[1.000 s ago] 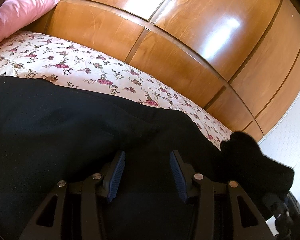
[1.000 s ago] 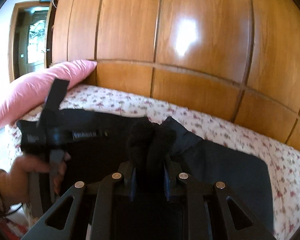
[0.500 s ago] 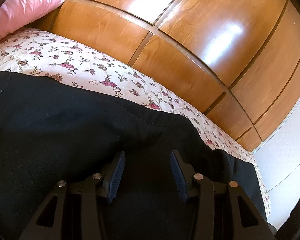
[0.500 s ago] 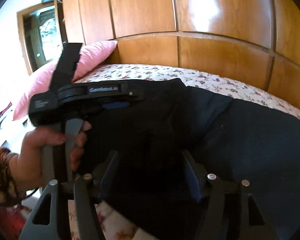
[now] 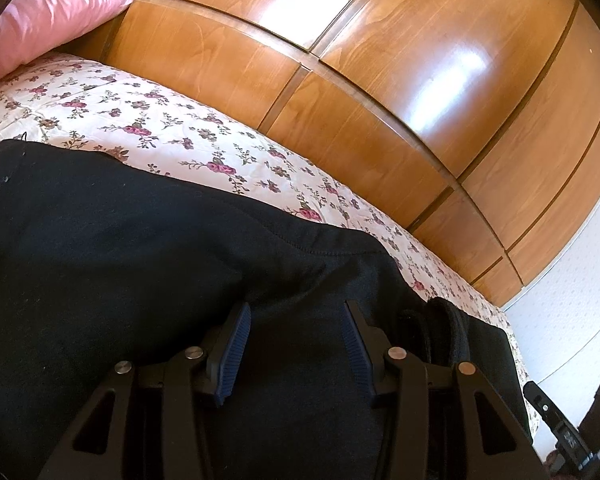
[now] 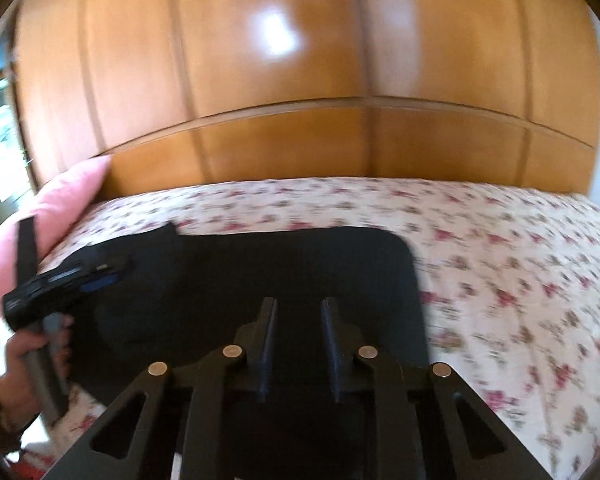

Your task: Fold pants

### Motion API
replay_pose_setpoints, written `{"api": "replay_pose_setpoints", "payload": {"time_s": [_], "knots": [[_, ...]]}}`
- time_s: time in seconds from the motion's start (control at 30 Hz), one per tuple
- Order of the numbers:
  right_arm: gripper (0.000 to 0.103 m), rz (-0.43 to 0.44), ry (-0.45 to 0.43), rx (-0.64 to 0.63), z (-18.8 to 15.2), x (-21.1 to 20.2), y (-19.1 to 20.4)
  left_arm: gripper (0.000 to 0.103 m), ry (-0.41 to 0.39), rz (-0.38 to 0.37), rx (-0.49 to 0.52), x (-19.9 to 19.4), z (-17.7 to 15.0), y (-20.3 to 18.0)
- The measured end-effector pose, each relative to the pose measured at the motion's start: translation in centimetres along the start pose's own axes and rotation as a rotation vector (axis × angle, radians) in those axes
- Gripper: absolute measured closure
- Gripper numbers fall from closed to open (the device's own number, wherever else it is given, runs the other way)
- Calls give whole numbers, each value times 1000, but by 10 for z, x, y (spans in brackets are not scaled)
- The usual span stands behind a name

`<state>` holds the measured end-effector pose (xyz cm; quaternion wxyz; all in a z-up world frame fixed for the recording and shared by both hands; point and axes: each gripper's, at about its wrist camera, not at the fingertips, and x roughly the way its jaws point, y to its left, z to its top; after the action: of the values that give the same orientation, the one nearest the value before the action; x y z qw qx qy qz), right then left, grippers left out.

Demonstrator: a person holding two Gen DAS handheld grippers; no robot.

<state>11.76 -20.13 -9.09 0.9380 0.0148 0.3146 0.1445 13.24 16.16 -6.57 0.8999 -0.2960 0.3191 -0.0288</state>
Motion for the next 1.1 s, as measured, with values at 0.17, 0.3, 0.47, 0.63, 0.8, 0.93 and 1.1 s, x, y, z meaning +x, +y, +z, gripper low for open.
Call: {"api": "replay_pose_setpoints", "payload": {"time_s": [0.17, 0.3, 0.47, 0.63, 0.8, 0.93, 1.1], "knots": [[80, -3, 77, 73, -6, 22, -17, 56, -1, 0, -1, 0, 0, 0], [77, 35, 86, -88, -22, 33, 18, 56, -11, 12, -5, -3, -1, 0], [77, 44, 47, -144, -33, 36, 33, 56, -28, 70, -27, -19, -6, 4], [79, 99, 4, -91, -37, 31, 22, 50, -52, 170, -13, -52, -12, 7], [79, 89, -20, -102, -40, 33, 26, 49, -83, 218, -31, -82, -14, 20], [79, 85, -30, -104, -42, 31, 27, 49, -156, 278, -23, -110, -15, 25], [79, 83, -38, -105, -43, 30, 26, 45, -267, 433, -90, -151, -19, 43]]}}
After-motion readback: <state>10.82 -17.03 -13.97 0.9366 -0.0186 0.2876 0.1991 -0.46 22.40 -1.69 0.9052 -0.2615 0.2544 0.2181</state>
